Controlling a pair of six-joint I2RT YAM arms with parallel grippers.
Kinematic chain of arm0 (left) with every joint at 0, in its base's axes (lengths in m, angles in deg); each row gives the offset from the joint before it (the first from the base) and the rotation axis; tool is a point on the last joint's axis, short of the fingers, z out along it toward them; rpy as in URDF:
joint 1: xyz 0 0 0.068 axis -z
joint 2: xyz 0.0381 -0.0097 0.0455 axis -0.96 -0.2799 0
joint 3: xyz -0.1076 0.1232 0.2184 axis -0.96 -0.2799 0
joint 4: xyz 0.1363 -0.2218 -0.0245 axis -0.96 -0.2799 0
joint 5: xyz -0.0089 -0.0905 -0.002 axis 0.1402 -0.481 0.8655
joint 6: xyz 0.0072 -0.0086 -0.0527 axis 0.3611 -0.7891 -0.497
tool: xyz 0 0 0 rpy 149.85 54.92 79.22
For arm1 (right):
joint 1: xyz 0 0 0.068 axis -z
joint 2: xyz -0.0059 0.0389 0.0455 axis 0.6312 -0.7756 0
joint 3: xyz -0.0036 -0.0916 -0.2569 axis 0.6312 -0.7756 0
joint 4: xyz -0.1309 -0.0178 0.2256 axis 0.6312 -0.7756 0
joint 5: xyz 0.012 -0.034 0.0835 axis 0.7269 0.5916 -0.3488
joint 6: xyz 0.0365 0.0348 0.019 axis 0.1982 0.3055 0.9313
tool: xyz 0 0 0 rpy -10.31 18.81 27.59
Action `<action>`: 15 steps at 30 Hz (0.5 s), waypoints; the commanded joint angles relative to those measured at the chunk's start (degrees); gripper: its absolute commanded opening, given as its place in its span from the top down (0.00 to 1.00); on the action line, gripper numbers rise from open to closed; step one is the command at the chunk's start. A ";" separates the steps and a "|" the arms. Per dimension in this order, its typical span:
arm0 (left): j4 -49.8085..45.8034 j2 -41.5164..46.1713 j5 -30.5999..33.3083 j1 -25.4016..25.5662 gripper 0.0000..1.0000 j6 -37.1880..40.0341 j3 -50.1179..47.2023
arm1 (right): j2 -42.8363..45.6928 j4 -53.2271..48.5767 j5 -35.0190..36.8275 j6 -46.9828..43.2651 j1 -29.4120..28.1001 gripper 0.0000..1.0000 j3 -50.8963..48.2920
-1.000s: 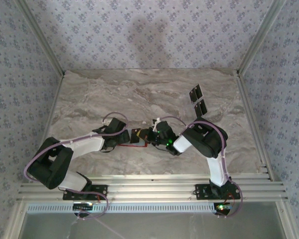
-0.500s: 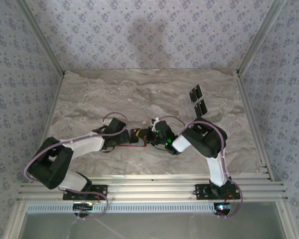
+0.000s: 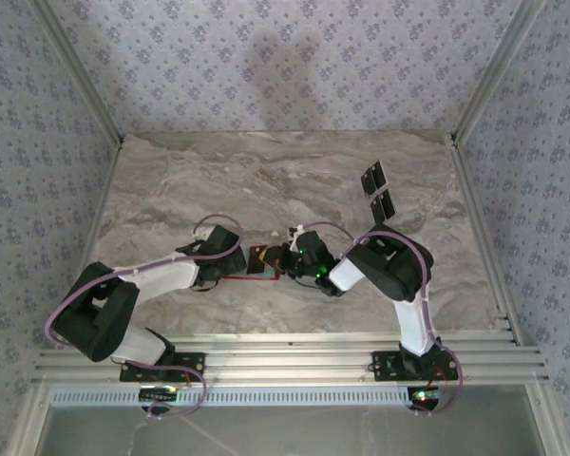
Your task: Put the credit cards into the card holder
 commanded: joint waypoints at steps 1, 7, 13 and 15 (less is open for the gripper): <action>-10.55 -1.73 3.55 -0.62 0.02 -2.24 -2.65 | -0.87 -6.25 -1.09 0.81 -0.81 1.00 -1.53; -10.83 -1.82 3.95 -0.60 0.02 -2.80 -2.75 | -1.13 -6.21 -2.67 0.70 -0.73 1.00 -1.12; -10.81 -2.02 3.89 -0.64 0.02 -3.01 -2.75 | -1.87 -6.60 -3.49 0.70 -0.81 1.00 -0.50; -10.83 -2.01 3.90 -0.66 0.02 -2.97 -2.79 | -2.25 -6.67 -3.68 0.82 -0.90 1.00 0.00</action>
